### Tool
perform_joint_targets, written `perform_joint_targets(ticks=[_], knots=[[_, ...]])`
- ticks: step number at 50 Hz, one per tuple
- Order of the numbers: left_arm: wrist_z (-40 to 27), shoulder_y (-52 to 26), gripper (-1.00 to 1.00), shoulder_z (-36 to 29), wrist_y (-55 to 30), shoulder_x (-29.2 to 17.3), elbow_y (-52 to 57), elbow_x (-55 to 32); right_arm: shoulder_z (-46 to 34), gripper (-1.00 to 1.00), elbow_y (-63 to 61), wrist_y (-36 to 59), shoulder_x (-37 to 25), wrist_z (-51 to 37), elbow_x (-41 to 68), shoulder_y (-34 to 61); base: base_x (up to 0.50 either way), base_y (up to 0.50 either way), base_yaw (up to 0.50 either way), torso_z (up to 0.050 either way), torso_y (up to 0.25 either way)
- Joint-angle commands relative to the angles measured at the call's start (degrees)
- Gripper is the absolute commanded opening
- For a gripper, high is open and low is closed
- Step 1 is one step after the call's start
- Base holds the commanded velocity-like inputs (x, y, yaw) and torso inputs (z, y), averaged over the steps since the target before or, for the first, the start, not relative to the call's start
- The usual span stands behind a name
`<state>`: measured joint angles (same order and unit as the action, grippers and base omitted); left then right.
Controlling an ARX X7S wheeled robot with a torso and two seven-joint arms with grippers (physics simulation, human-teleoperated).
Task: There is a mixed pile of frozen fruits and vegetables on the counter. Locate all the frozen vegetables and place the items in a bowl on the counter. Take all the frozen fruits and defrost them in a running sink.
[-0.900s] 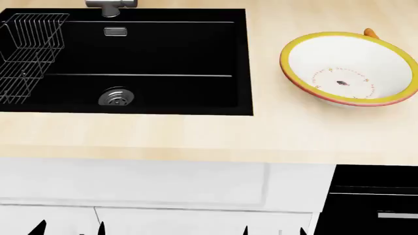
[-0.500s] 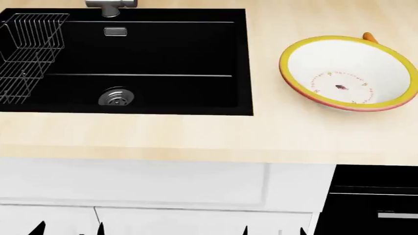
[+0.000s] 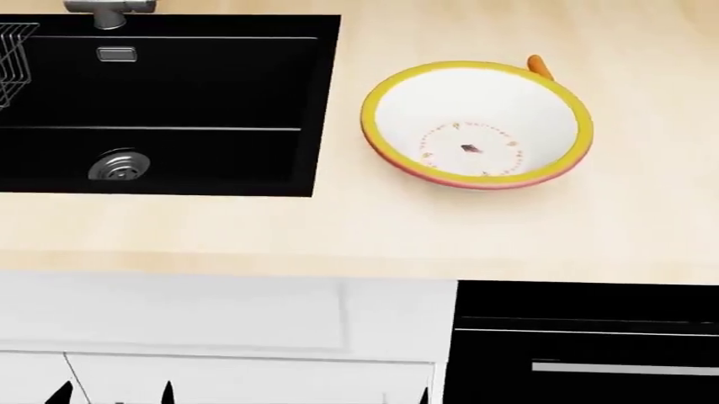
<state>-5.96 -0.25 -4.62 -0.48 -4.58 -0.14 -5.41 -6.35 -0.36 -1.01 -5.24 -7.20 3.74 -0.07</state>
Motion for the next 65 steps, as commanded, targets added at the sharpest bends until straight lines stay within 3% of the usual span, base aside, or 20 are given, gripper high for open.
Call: perform_joint_targets(ticks=[1,20,60,65], knots=[[-0.93,-0.06,1.00,-0.90,0.56,-0.73,-0.02,-0.67,-0.95,1.00,0.06,0.40,-0.77,-0.96,0.33,0.24,0.00,-0.50,0.00,0.000,0.000],[-0.73,0.15,1.00,-2.27,2.70,-1.95,0.38,-3.12,-2.30,1.00,-0.07,0.83,-1.77,-2.38,0.69,0.40,0.00,-0.30,0.00,0.001,0.000],[-1.52,-0.41,1.00,-4.80,2.04,-3.75,0.60,-5.26,-4.65,1.00,-0.37,0.74,-3.38,-5.62,-0.26,0.48,0.00,0.00,0.00,0.050,0.000],[-1.82,-0.09,1.00,-4.15,-4.51,-4.08,3.50,-9.32,-4.69,1.00,-4.00,3.45,-3.79,-5.63,0.62,0.16,0.00,0.00,0.00,0.010,0.000]])
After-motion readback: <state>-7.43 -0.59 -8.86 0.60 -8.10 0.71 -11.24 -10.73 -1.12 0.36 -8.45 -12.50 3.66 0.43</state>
